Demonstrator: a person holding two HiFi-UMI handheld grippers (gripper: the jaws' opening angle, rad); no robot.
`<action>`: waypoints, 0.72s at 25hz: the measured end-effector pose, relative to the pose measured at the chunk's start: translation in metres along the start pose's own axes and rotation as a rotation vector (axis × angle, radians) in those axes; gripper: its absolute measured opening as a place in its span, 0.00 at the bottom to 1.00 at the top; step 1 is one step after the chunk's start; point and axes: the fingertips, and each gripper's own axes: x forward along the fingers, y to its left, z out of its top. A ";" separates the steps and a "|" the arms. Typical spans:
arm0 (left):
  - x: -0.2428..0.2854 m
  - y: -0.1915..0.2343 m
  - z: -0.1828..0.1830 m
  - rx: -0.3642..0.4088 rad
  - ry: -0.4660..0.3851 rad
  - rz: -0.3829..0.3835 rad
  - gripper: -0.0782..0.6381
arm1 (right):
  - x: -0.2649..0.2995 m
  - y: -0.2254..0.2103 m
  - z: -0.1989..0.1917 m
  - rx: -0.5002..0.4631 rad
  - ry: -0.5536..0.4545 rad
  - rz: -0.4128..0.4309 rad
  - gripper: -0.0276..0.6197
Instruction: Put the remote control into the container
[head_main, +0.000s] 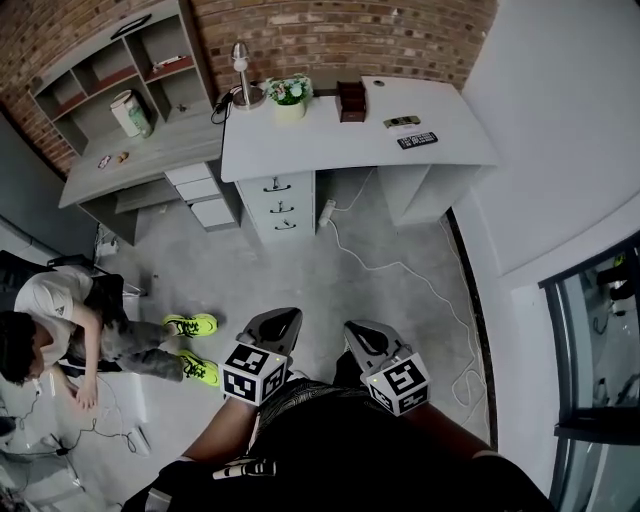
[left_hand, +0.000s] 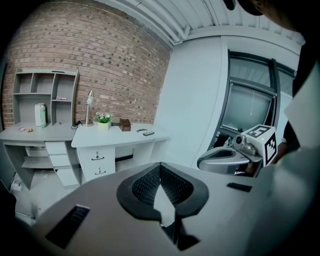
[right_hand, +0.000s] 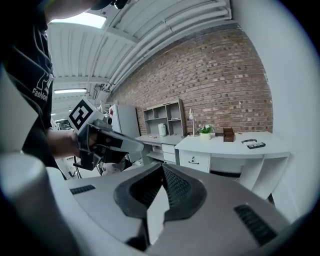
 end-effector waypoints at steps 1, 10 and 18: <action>0.004 0.002 0.002 -0.003 0.001 0.007 0.12 | 0.004 -0.002 0.001 -0.015 0.002 0.013 0.05; 0.051 0.016 0.026 -0.008 0.032 0.053 0.12 | 0.029 -0.066 0.037 -0.010 -0.053 0.069 0.05; 0.100 0.034 0.071 0.003 0.008 0.119 0.12 | 0.046 -0.140 0.071 0.024 -0.098 0.100 0.05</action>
